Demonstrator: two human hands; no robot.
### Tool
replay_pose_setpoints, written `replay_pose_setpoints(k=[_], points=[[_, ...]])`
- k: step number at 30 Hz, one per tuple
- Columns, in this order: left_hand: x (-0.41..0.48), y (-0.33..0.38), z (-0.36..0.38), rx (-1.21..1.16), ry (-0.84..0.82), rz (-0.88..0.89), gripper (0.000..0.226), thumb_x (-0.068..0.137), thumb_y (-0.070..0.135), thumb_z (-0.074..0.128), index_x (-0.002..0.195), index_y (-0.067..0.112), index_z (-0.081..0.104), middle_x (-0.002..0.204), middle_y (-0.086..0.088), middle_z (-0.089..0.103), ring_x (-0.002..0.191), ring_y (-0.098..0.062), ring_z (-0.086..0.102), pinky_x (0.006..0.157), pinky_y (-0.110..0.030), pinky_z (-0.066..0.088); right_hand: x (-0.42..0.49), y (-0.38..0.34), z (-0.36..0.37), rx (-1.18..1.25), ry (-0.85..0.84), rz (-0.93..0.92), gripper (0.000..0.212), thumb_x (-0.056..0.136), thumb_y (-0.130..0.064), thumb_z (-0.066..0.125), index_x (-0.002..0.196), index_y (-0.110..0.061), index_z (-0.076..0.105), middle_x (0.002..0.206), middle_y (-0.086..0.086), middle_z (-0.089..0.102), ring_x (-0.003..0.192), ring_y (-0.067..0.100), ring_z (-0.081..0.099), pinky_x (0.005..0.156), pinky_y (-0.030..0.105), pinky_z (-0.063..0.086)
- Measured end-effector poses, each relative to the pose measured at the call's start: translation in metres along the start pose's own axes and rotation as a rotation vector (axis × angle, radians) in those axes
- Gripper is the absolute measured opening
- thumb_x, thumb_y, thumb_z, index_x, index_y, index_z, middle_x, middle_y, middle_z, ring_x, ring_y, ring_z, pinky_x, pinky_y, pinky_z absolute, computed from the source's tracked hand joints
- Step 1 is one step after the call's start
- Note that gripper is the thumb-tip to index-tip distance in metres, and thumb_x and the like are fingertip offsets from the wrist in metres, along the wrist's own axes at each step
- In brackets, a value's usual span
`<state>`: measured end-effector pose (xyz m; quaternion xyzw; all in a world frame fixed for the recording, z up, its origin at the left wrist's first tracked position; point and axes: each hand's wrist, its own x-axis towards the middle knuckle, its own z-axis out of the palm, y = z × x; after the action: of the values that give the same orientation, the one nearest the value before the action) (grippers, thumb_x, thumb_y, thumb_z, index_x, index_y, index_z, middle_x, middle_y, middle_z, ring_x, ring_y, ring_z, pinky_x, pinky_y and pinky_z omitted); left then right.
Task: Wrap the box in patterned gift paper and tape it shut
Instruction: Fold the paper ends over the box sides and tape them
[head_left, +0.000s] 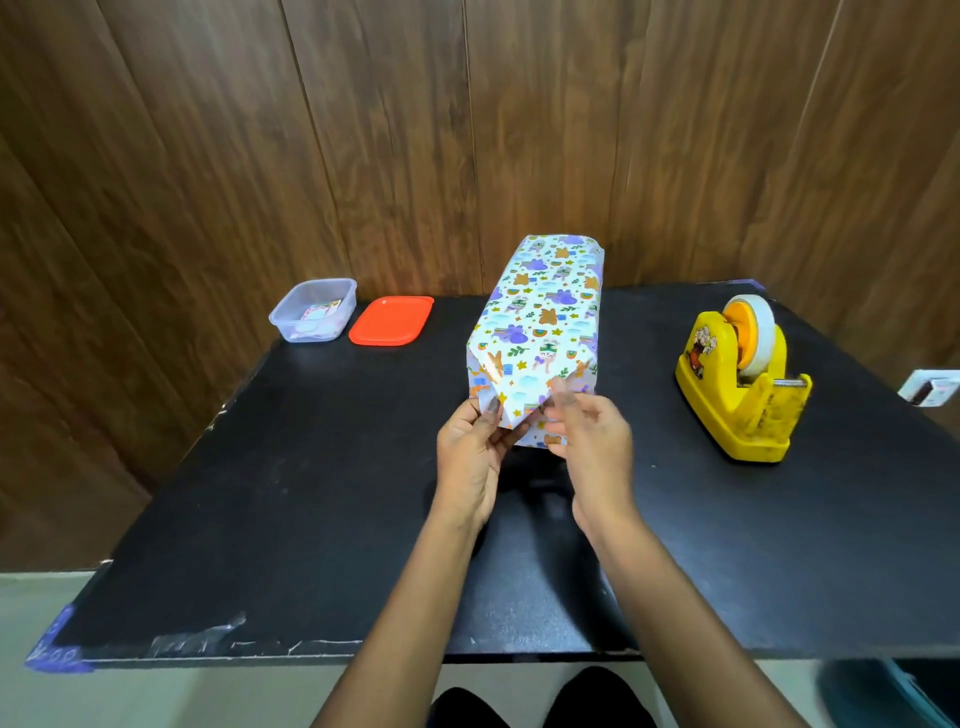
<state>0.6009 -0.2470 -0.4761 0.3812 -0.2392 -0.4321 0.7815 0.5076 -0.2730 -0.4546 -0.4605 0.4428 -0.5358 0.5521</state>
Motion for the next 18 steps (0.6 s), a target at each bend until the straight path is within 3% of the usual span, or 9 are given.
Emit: replay_pose_setpoints(k=[3,5,8,10,11,14,16,18], points=[[-0.004,0.013,-0.004,0.182,-0.050,-0.051,0.013,0.094,0.008,0.050,0.092,0.005,0.062,0.091,-0.009,0.070,0.079,-0.019,0.067,0.065,-0.022,0.054,0.002,-0.007,0.008,0.086,-0.059,0.001,0.026,0.087,-0.030,0.065,0.071,-0.010,0.062,0.074,0.003,0.067,0.067,0.012,0.063,0.055,0.018,0.049],[-0.006,0.023,-0.004,0.364,0.004,-0.096,0.017,0.094,0.022,0.054,0.088,0.008,0.060,0.090,-0.009,0.070,0.074,-0.017,0.066,0.062,-0.021,0.053,0.008,-0.009,0.010,0.070,-0.039,0.006,0.028,0.086,-0.025,0.066,0.067,-0.006,0.061,0.073,0.007,0.066,0.068,0.016,0.063,0.055,0.020,0.047],[-0.003,0.035,0.003,0.702,0.233,0.091,0.036,0.087,0.047,0.059,0.086,0.010,0.058,0.096,-0.006,0.065,0.081,-0.015,0.062,0.071,-0.033,0.051,0.016,-0.011,0.013,-0.009,-0.002,-0.024,0.030,0.085,-0.017,0.064,0.058,-0.008,0.055,0.071,0.017,0.063,0.070,0.025,0.058,0.066,0.033,0.044],[0.002,0.043,0.011,0.890,0.287,0.243,0.042,0.084,0.052,0.057,0.086,0.010,0.059,0.094,-0.001,0.058,0.084,-0.009,0.054,0.074,-0.029,0.043,0.014,-0.012,0.012,-0.046,-0.014,-0.045,0.032,0.087,-0.020,0.062,0.057,-0.011,0.056,0.066,0.012,0.065,0.068,0.023,0.062,0.066,0.032,0.045],[0.005,0.046,0.017,0.944,0.263,0.233,0.043,0.085,0.051,0.057,0.082,0.009,0.058,0.090,0.001,0.057,0.081,-0.009,0.051,0.071,-0.027,0.039,0.012,-0.015,0.010,-0.047,-0.021,-0.056,0.034,0.090,-0.023,0.060,0.058,-0.012,0.057,0.062,0.008,0.066,0.064,0.019,0.063,0.063,0.028,0.045],[0.013,0.050,0.032,0.684,0.146,-0.006,0.031,0.088,0.033,0.062,0.076,0.006,0.053,0.077,-0.010,0.056,0.069,-0.021,0.049,0.058,-0.029,0.035,0.010,-0.019,0.004,0.008,-0.006,-0.035,0.038,0.095,-0.029,0.051,0.063,-0.009,0.058,0.057,0.004,0.063,0.054,0.011,0.058,0.053,0.018,0.045],[0.013,0.051,0.037,0.441,0.138,-0.126,0.011,0.088,0.013,0.061,0.082,0.004,0.060,0.074,-0.013,0.062,0.059,-0.022,0.053,0.049,-0.023,0.036,0.014,-0.021,0.000,0.012,0.026,0.003,0.034,0.096,-0.030,0.050,0.071,-0.007,0.056,0.062,0.007,0.062,0.055,0.014,0.057,0.050,0.022,0.045],[0.010,0.050,0.036,0.329,0.142,-0.164,0.006,0.087,0.005,0.060,0.088,0.003,0.066,0.069,-0.010,0.067,0.057,-0.022,0.056,0.047,-0.021,0.039,0.021,-0.024,-0.004,-0.017,0.035,0.047,0.033,0.095,-0.032,0.051,0.078,-0.004,0.056,0.066,0.010,0.063,0.053,0.016,0.056,0.047,0.023,0.045]])
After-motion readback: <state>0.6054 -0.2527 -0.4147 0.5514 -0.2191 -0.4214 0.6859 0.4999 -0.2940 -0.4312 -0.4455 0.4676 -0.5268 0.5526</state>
